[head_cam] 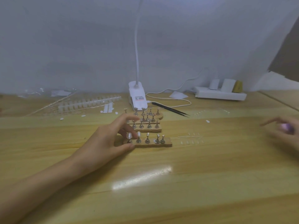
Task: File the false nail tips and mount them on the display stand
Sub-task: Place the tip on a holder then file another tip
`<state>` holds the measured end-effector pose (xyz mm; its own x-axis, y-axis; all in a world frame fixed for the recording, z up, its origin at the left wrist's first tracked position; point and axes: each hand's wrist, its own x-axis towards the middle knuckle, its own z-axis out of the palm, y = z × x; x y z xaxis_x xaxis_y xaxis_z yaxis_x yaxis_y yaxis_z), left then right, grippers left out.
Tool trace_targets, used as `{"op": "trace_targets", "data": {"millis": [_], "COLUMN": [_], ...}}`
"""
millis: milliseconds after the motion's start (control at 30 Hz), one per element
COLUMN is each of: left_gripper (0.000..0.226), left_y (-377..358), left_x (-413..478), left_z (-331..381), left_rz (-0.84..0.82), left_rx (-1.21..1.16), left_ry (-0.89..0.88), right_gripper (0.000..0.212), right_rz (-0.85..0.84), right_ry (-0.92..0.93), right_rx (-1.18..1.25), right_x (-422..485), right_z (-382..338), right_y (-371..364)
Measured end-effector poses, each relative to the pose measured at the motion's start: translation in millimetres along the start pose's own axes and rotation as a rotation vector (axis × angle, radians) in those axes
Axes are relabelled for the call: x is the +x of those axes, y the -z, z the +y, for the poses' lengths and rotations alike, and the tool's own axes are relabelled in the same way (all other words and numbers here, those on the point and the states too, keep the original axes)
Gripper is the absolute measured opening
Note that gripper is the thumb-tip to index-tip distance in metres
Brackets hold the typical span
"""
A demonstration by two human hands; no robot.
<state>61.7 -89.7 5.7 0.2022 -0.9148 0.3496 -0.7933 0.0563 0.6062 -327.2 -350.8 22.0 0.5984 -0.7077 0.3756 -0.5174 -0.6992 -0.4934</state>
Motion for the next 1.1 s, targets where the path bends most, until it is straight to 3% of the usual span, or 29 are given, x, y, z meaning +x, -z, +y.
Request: {"op": "trace_targets", "data": {"millis": [33, 100, 167, 433, 533, 667, 833, 900, 1000, 1100], "left_gripper": [0.061, 0.06, 0.061, 0.071, 0.072, 0.078, 0.088, 0.077, 0.032, 0.014], "left_y": [-0.1, 0.4, 2.2, 5.7, 2.9, 6.1, 11.1, 10.7, 4.4, -1.4], "left_x": [0.3, -0.3, -2.7, -10.1, -12.0, -12.6, -13.7, -14.2, -18.2, -22.8], "left_z": [-0.1, -0.9, -2.7, -3.4, 3.5, 5.7, 2.5, 8.3, 29.7, 47.7], "left_rz": [0.0, 0.004, 0.007, -0.001, 0.004, 0.04, 0.007, 0.087, 0.159, 0.017], "left_rx": [0.002, 0.019, 0.044, 0.137, 0.224, 0.285, 0.279, 0.285, 0.115, -0.2], "left_ry": [0.0, -0.009, -0.014, -0.01, -0.022, -0.035, 0.012, -0.068, -0.254, -0.065], "right_gripper": [0.014, 0.037, 0.046, 0.021, 0.025, 0.051, 0.046, 0.046, 0.046, 0.045], "right_rz": [-0.132, -0.228, -0.275, -0.286, -0.355, -0.326, -0.408, -0.426, -0.341, -0.228], "right_ry": [-0.077, 0.002, 0.109, 0.153, 0.157, 0.127, 0.076, 0.119, 0.391, 0.661], "right_rx": [0.087, 0.087, 0.063, 0.138, 0.147, 0.156, 0.185, 0.272, 0.164, -0.007], "right_x": [-0.7, 13.0, 24.6, 41.1, 39.3, 38.6, 40.9, 35.8, 24.7, 15.0], "right_z": [-19.9, -65.6, -89.9, -101.4, -102.4, -101.4, -110.0, -123.0, -149.1, -176.0], "right_y": [-15.2, -43.4, -70.1, -90.0, -87.9, -90.9, -87.5, -84.5, -86.0, -94.5]}}
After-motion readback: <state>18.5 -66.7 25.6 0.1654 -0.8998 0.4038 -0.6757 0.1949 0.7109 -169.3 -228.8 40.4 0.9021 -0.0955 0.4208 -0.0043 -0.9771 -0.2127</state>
